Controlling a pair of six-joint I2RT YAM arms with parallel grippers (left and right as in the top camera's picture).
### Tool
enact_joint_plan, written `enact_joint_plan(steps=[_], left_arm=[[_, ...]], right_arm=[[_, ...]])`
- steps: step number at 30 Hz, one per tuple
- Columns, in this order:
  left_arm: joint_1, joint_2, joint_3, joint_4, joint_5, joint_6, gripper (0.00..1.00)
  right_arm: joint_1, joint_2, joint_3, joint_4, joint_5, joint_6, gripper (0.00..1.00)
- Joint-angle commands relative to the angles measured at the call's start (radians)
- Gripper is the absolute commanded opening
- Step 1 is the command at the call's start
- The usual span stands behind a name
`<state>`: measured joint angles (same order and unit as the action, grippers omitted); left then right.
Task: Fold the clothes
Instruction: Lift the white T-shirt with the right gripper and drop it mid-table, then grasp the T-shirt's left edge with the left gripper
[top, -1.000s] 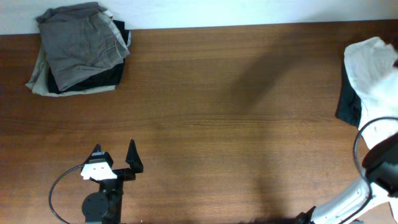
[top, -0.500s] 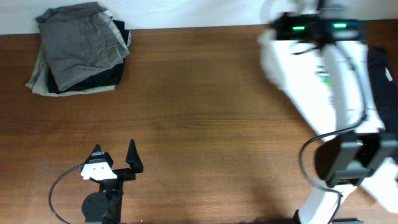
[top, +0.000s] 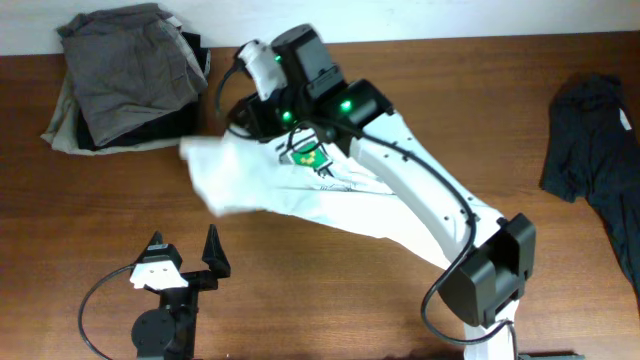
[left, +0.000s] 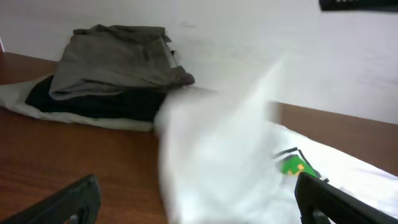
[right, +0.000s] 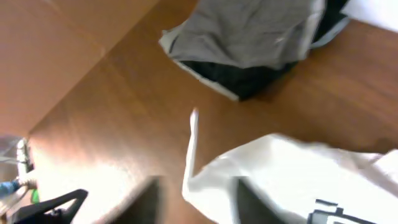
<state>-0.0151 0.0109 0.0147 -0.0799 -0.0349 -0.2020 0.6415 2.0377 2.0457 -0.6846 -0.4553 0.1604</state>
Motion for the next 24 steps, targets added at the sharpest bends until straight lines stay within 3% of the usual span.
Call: enact_joint_plan(steps=[1,7,10,13,19,24], left_arm=[[-0.003,-0.006,-0.006,0.001,-0.011,0.016,0.99],[-0.004,-0.006,-0.006,0.001,-0.011,0.016,0.99],[-0.004,-0.006,-0.006,0.001,-0.011,0.016,0.99],[-0.004,-0.006,-0.006,0.002,-0.011,0.016,0.99],[-0.004,-0.006,-0.006,0.001,-0.011,0.016,0.99],[-0.004,-0.006,-0.006,0.001,-0.011,0.016,0.99]], right_arm=[[-0.019,-0.013,0.011,-0.008,-0.005,0.006,0.92],[-0.153,-0.082,0.108,-0.188,0.055,0.006,0.99],[-0.245,-0.145,0.208,-0.396,0.304,0.006,0.99],[-0.311,-0.212,0.259,-0.514,0.427,0.014,0.99],[-0.414,-0.355,0.264,-0.679,0.333,0.013,0.99],[-0.419,-0.363,0.261,-0.874,0.336,0.002,0.99]])
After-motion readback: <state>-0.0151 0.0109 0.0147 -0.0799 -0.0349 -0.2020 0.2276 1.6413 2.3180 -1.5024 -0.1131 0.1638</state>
